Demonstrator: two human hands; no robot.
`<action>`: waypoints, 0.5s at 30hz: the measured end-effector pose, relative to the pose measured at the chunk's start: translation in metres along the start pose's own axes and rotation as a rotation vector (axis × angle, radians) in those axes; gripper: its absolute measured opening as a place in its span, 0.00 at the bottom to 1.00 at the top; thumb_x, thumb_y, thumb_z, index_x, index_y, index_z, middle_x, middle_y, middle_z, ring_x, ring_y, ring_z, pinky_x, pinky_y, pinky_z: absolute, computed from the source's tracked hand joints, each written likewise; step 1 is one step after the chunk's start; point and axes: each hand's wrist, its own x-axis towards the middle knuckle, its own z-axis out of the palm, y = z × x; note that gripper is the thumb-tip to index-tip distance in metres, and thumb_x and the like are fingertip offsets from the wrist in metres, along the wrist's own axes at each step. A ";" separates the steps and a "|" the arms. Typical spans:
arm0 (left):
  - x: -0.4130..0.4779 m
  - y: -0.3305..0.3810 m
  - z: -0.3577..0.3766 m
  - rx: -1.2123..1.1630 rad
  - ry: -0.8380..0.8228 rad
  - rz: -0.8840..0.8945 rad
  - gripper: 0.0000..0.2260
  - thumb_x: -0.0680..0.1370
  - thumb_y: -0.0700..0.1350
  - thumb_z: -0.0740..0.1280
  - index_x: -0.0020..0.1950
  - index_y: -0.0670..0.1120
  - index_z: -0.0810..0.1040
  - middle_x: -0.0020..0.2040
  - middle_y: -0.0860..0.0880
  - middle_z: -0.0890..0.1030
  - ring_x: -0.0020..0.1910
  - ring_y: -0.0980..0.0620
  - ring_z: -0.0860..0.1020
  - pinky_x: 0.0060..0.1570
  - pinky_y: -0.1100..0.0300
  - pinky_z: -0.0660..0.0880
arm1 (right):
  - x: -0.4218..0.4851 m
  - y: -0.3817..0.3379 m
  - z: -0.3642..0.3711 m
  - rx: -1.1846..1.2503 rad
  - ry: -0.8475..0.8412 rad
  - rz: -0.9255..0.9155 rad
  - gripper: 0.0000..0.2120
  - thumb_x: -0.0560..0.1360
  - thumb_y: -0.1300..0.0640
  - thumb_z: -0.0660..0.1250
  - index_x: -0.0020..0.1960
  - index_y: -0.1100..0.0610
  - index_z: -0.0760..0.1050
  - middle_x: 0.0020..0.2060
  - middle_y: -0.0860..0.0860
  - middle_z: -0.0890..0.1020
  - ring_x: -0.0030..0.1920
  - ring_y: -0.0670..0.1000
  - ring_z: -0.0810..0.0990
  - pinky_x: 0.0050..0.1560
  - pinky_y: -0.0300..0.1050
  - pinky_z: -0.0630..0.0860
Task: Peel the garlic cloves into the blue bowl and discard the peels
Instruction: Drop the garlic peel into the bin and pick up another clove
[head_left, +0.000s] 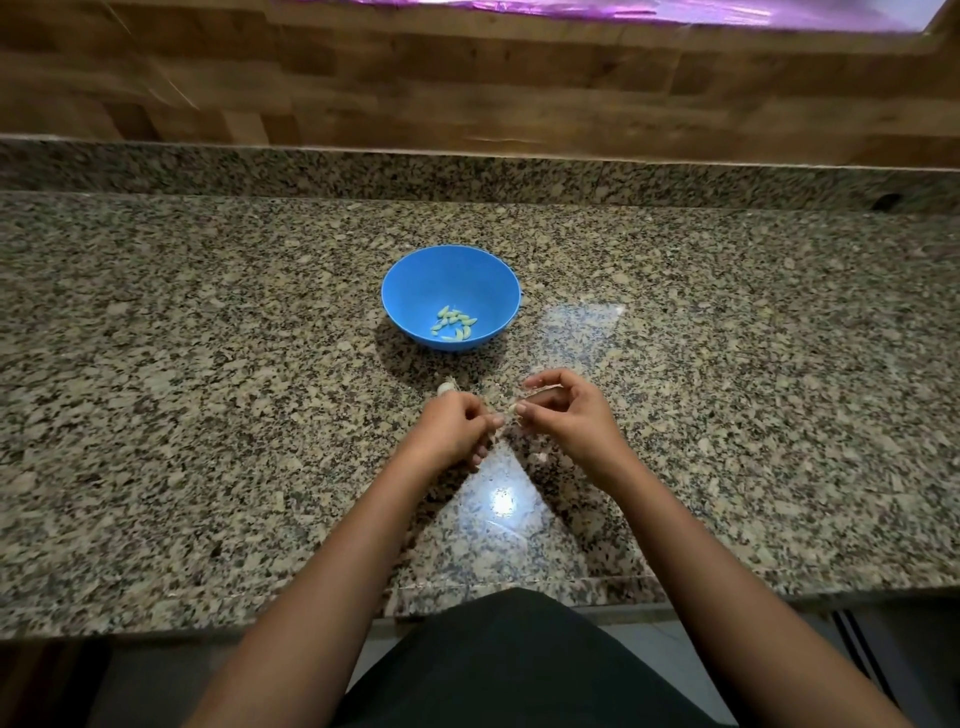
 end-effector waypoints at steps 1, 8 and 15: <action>0.000 -0.001 -0.001 0.093 0.043 0.049 0.04 0.76 0.43 0.69 0.44 0.42 0.79 0.39 0.44 0.81 0.33 0.51 0.78 0.39 0.57 0.78 | 0.000 0.001 0.001 0.045 0.008 0.015 0.12 0.70 0.68 0.71 0.50 0.59 0.73 0.34 0.53 0.82 0.36 0.52 0.82 0.46 0.55 0.79; -0.011 0.008 0.003 0.140 0.154 0.305 0.12 0.74 0.44 0.71 0.57 0.44 0.80 0.49 0.49 0.82 0.45 0.57 0.78 0.45 0.71 0.73 | 0.001 0.006 0.000 0.169 0.042 0.068 0.14 0.69 0.70 0.71 0.50 0.61 0.71 0.37 0.58 0.81 0.39 0.55 0.82 0.42 0.47 0.80; -0.010 0.011 0.002 0.006 0.152 0.273 0.06 0.74 0.42 0.71 0.48 0.42 0.83 0.42 0.46 0.84 0.38 0.54 0.80 0.43 0.59 0.78 | 0.003 0.006 -0.001 0.259 0.016 0.112 0.06 0.73 0.71 0.64 0.49 0.65 0.74 0.39 0.59 0.81 0.38 0.53 0.81 0.42 0.43 0.81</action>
